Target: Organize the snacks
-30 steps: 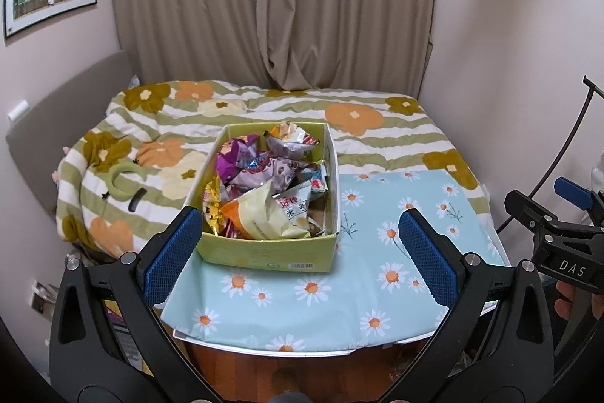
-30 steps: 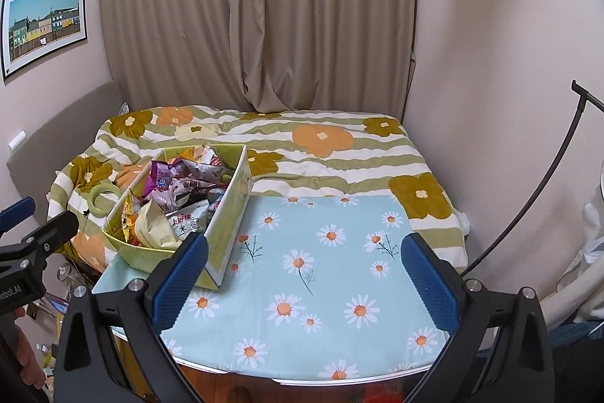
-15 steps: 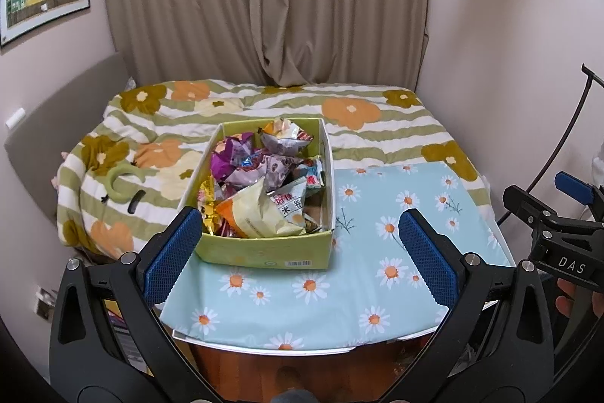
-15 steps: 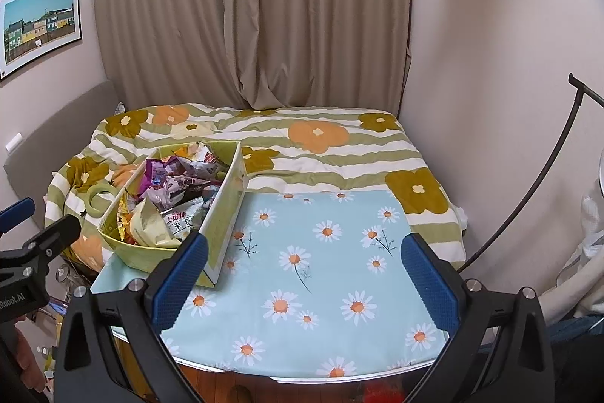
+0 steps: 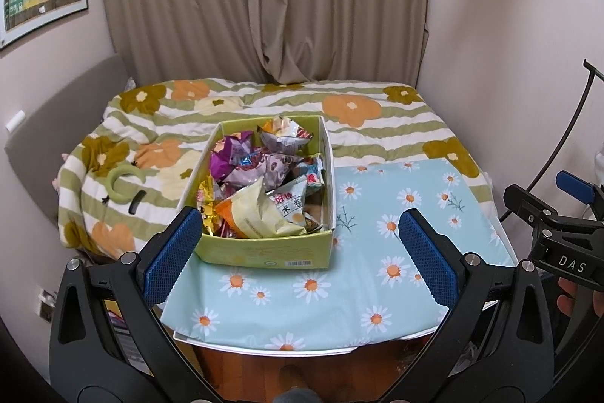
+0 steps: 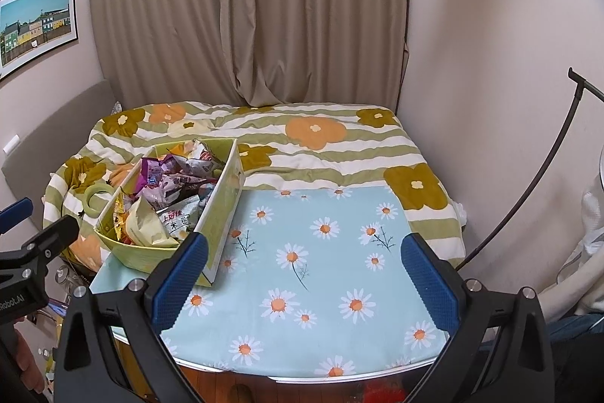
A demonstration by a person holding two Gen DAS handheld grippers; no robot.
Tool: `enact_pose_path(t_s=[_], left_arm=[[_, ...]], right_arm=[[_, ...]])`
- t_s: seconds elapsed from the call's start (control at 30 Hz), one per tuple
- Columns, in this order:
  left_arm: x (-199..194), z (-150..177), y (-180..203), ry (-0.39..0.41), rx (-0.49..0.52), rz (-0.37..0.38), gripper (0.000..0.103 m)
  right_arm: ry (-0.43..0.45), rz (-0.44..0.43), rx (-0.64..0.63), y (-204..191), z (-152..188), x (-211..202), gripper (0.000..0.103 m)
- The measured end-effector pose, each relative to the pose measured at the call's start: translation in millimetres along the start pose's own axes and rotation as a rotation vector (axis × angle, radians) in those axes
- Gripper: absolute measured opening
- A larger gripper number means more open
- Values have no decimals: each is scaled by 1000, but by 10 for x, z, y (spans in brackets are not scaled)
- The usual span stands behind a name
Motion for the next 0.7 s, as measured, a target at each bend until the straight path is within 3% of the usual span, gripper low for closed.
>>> enact_pose_path(t_s=[0.5, 0.7], left_arm=[[10, 3, -28, 1, 5, -4, 103], [-83, 11, -202, 24, 7, -10, 103]], right_arm=[[0, 3, 2, -2, -3, 15, 102], [-1, 2, 5, -1, -6, 18, 102]])
Point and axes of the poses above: each gripper's, at about its wrist camera, not at the fingertips, and x roughly the way its jaws point, y to its right, z to its underside, the point moved 4 cm from there along x, roughly the way its jaws point, and after that the axes turned 5 degrees about z, right-handed, at the moved point
